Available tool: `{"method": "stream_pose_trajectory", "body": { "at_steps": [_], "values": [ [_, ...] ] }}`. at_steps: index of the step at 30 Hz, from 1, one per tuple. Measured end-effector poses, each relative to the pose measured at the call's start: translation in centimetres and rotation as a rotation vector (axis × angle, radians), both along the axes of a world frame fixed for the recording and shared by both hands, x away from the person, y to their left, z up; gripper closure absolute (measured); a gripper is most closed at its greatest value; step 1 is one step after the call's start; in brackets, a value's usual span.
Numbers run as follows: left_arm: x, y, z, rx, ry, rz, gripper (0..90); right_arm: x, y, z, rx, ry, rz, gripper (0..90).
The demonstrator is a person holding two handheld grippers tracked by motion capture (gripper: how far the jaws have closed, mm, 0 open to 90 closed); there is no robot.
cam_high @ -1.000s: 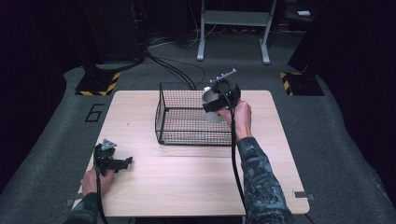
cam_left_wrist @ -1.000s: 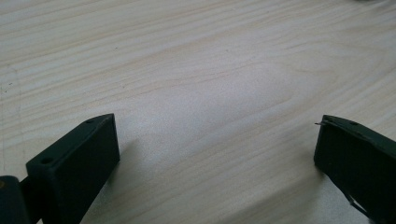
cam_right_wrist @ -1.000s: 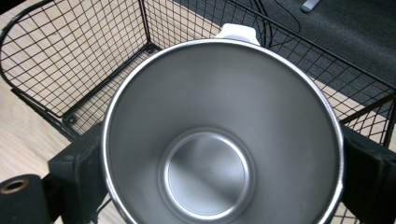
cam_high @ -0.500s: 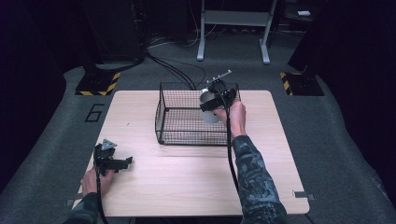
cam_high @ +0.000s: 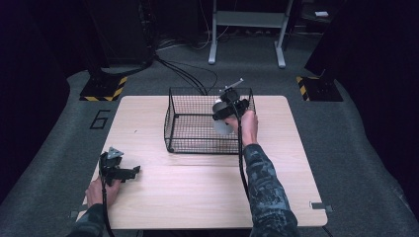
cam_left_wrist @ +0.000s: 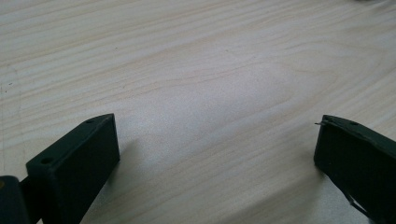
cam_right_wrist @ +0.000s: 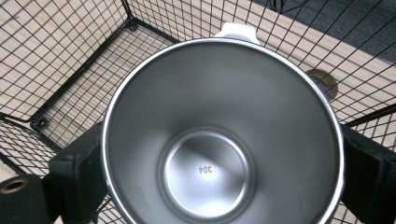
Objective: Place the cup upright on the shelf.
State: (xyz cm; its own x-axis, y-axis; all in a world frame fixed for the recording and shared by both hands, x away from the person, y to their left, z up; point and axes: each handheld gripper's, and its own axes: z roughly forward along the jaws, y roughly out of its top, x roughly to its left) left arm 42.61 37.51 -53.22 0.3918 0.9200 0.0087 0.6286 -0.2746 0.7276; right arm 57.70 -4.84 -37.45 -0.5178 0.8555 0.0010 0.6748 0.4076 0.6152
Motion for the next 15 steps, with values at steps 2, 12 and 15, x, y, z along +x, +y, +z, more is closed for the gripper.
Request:
{"method": "stream_pose_trajectory", "body": {
  "at_steps": [2,12,15],
  "values": [
    [0.0,0.0,0.0,0.000,0.000,0.000,0.2,0.1,0.1,-0.3,-0.004,0.004,0.005,6.1],
    [0.0,0.0,0.0,-0.001,0.000,0.001,0.2,0.4,0.7,-2.1,-0.014,0.042,-0.004,6.1],
    [0.0,0.0,0.0,-0.001,0.000,0.001,0.2,0.5,0.8,-2.5,-0.010,0.058,-0.005,6.1]
  ]
}}
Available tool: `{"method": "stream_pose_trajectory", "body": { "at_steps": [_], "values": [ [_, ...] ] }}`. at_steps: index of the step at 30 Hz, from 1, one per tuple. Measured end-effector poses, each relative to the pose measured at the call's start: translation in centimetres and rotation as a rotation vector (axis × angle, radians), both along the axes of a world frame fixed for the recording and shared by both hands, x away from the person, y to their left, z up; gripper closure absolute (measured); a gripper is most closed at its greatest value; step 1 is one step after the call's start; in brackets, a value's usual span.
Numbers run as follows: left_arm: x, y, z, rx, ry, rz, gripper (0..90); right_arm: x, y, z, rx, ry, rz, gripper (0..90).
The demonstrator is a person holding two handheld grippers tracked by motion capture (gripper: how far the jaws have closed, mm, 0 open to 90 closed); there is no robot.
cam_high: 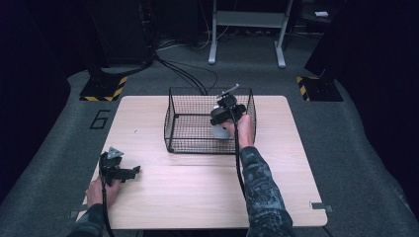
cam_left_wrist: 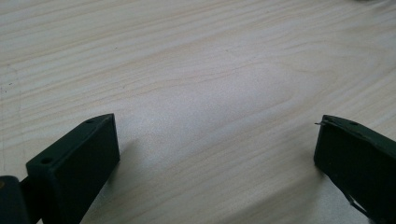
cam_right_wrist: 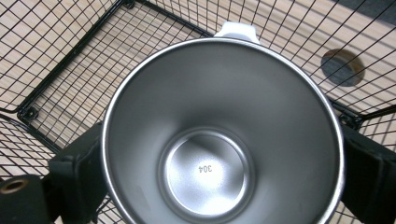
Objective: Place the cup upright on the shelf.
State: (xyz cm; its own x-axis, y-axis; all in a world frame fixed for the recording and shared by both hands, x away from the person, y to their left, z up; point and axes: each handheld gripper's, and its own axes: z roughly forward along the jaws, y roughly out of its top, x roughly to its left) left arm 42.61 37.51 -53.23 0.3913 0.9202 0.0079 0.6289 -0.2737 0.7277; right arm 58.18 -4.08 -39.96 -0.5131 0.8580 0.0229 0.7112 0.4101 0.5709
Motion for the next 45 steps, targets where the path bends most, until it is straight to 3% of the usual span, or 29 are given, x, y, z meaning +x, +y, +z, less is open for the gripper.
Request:
{"method": "stream_pose_trajectory", "body": {
  "at_steps": [17,37,45],
  "values": [
    [0.0,0.0,0.0,0.001,0.001,-0.002,0.2,0.2,0.2,-2.2,-0.021,0.049,-0.006,6.0],
    [0.0,0.0,0.0,0.001,0.000,-0.002,0.2,-1.0,-0.8,-2.6,-0.012,0.050,0.002,5.2],
    [0.0,0.0,0.0,0.001,0.003,-0.003,0.2,-1.2,-1.0,-2.4,0.028,0.038,-0.013,0.0]
  ]
}}
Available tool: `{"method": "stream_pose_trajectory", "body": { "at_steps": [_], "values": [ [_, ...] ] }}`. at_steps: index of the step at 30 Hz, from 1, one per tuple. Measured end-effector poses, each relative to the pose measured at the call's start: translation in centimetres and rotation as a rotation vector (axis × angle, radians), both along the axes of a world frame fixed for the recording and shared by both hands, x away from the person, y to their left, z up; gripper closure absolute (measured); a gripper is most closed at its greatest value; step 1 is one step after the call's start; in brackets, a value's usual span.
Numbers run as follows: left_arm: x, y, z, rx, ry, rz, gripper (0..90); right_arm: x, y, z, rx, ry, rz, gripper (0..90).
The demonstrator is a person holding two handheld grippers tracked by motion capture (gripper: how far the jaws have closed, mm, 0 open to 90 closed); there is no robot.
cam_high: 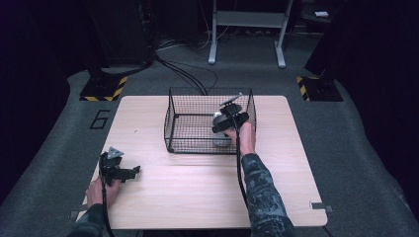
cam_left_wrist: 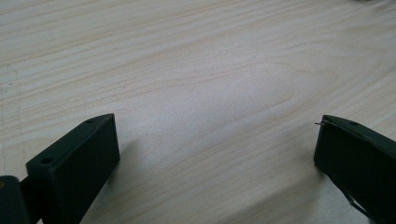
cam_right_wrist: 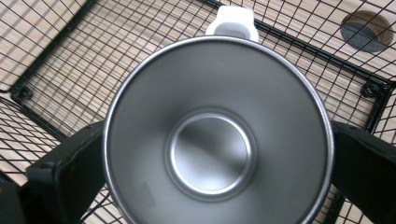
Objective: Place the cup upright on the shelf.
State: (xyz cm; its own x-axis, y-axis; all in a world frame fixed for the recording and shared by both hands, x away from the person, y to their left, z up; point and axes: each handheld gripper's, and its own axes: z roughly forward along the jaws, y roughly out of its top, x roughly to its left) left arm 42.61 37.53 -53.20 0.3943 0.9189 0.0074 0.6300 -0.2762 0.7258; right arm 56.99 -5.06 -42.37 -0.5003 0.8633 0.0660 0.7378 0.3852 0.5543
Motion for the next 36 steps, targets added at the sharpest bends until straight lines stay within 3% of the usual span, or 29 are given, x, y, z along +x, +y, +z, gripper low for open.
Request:
{"method": "stream_pose_trajectory", "body": {
  "at_steps": [6,12,20,36],
  "values": [
    [0.0,-0.1,0.0,-0.008,-0.001,0.008,0.2,-0.4,-0.3,0.7,0.036,-0.016,-0.003,0.0],
    [0.0,-0.1,0.0,-0.007,-0.001,0.007,0.3,-1.5,-0.7,2.6,0.048,-0.091,0.007,0.0],
    [0.0,0.0,0.0,0.001,-0.003,0.002,0.2,-3.5,-1.6,4.7,0.079,-0.130,0.066,0.0],
    [0.0,-0.1,-0.1,-0.007,-0.009,0.008,0.3,-11.8,-4.2,8.0,0.040,-0.250,0.129,0.0]
  ]
}}
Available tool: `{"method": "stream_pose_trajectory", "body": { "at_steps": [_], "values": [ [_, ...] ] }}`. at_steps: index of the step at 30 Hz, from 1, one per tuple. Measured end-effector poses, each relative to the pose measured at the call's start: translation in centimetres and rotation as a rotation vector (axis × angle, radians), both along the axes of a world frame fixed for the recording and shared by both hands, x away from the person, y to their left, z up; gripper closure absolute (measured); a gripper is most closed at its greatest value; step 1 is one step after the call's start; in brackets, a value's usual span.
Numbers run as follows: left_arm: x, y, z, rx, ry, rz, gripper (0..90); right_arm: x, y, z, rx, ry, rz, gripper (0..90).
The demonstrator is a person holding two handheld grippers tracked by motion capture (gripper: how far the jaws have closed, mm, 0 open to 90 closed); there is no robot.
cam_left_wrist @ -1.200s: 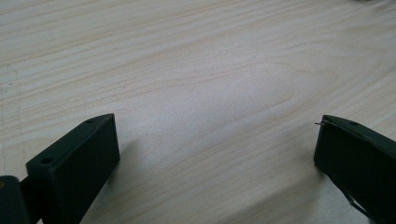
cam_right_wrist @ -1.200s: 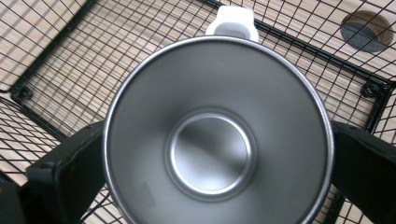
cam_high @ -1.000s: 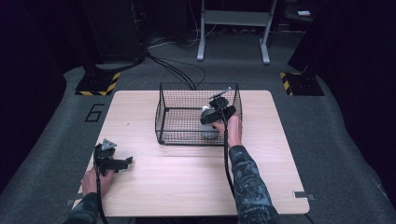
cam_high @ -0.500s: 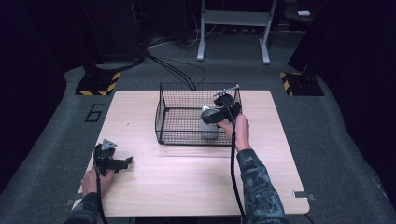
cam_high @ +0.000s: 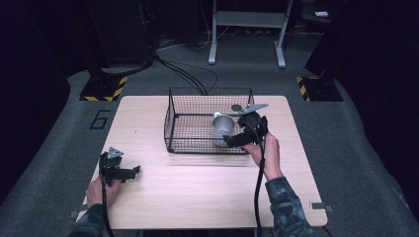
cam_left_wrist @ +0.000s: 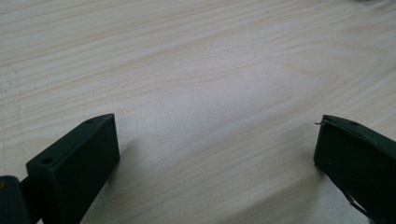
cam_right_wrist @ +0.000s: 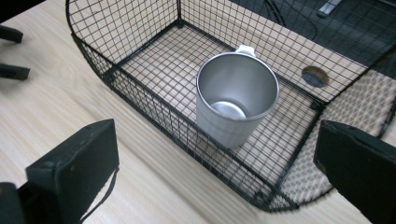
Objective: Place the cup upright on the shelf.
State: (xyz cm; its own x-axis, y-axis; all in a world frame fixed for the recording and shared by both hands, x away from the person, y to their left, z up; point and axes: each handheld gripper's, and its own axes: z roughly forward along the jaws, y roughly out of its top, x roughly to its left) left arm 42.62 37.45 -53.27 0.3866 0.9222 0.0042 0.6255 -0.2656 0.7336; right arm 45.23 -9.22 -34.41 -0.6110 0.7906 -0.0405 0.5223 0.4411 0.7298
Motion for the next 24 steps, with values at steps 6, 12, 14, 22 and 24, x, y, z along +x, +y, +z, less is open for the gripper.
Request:
{"method": "stream_pose_trajectory", "body": {
  "at_steps": [6,12,14,22,24],
  "values": [
    [0.0,0.1,0.1,0.010,0.006,-0.009,0.2,-3.0,-1.9,-0.2,0.006,-0.026,-0.027,0.0],
    [0.0,0.1,0.0,0.008,0.005,-0.007,0.2,-5.1,-4.9,-2.0,0.006,-0.031,-0.077,0.0],
    [0.0,0.1,0.0,0.008,0.005,-0.007,0.3,-5.6,-5.9,-2.9,0.001,-0.017,-0.097,0.0],
    [0.0,0.1,0.0,0.008,0.006,-0.007,0.3,-7.3,-10.1,-7.0,0.018,0.018,-0.189,0.0],
    [0.0,0.1,0.0,0.008,0.006,-0.007,0.3,-7.6,-10.9,-8.2,0.021,0.034,-0.223,0.0]
  ]
}}
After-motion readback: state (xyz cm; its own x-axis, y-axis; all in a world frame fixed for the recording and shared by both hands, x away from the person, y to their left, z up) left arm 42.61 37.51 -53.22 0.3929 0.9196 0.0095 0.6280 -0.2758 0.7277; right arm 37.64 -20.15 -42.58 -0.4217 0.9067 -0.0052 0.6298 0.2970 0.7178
